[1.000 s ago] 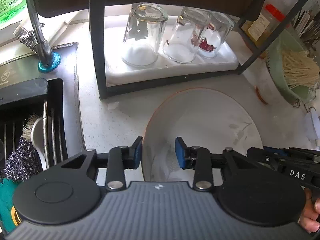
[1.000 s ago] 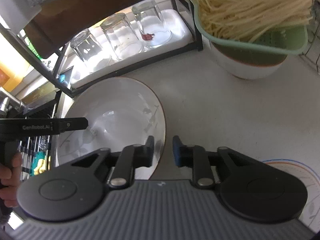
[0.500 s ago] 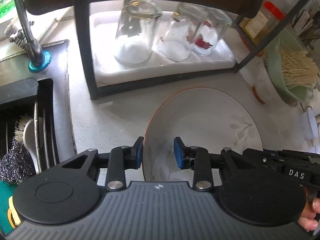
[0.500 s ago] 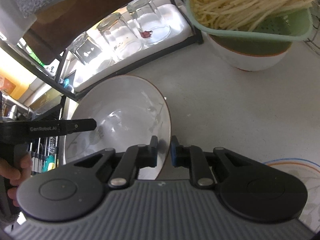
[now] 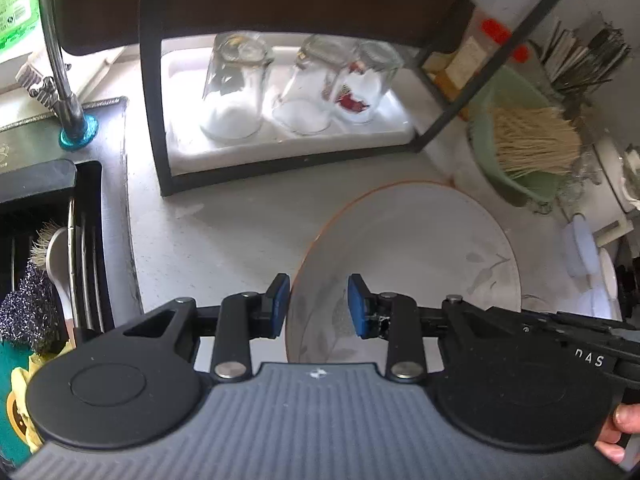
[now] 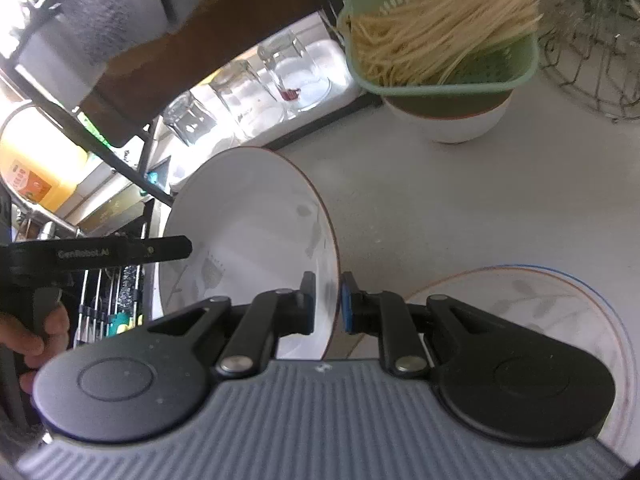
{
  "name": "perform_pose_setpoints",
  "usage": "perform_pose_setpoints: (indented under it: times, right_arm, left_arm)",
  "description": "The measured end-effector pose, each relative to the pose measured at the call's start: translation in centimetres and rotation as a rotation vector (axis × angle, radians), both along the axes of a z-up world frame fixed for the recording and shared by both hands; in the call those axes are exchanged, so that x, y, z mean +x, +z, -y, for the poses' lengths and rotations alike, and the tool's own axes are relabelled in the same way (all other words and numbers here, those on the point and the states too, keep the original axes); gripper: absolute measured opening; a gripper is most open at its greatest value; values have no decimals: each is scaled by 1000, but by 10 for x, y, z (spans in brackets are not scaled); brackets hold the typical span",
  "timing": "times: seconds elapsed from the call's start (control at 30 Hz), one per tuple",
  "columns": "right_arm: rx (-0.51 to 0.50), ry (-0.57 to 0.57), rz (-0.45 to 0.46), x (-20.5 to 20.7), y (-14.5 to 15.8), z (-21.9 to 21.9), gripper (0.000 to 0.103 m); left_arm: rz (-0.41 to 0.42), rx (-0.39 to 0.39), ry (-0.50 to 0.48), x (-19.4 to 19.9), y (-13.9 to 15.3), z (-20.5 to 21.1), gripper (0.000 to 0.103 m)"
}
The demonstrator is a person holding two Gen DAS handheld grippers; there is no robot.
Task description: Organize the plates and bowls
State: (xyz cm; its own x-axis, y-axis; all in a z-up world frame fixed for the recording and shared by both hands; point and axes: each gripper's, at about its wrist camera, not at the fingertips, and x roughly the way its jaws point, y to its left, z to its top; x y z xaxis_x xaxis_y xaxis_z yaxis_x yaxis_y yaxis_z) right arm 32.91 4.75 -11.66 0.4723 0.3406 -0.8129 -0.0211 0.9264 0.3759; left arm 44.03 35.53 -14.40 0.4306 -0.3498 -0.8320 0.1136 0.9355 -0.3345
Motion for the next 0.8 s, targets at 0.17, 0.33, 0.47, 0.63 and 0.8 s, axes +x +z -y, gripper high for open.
perform_pose_setpoints:
  times: [0.17, 0.33, 0.47, 0.63, 0.8]
  right_arm:
    - [15, -36, 38, -16, 16, 9, 16]
    - [20, -53, 81, -33, 32, 23, 16]
    - [27, -70, 96, -47, 40, 34, 16]
    - [17, -75, 94, -61, 39, 49, 16]
    - [60, -67, 70, -73, 35, 70, 16]
  left_arm:
    - [36, -18, -25, -13, 19, 7, 36]
    - [66, -40, -46, -27, 35, 18, 36]
    - [69, -57, -53, -39, 43, 28, 36]
    - [56, -62, -83, -54, 43, 45, 36]
    - [49, -43, -63, -70, 45, 63, 36]
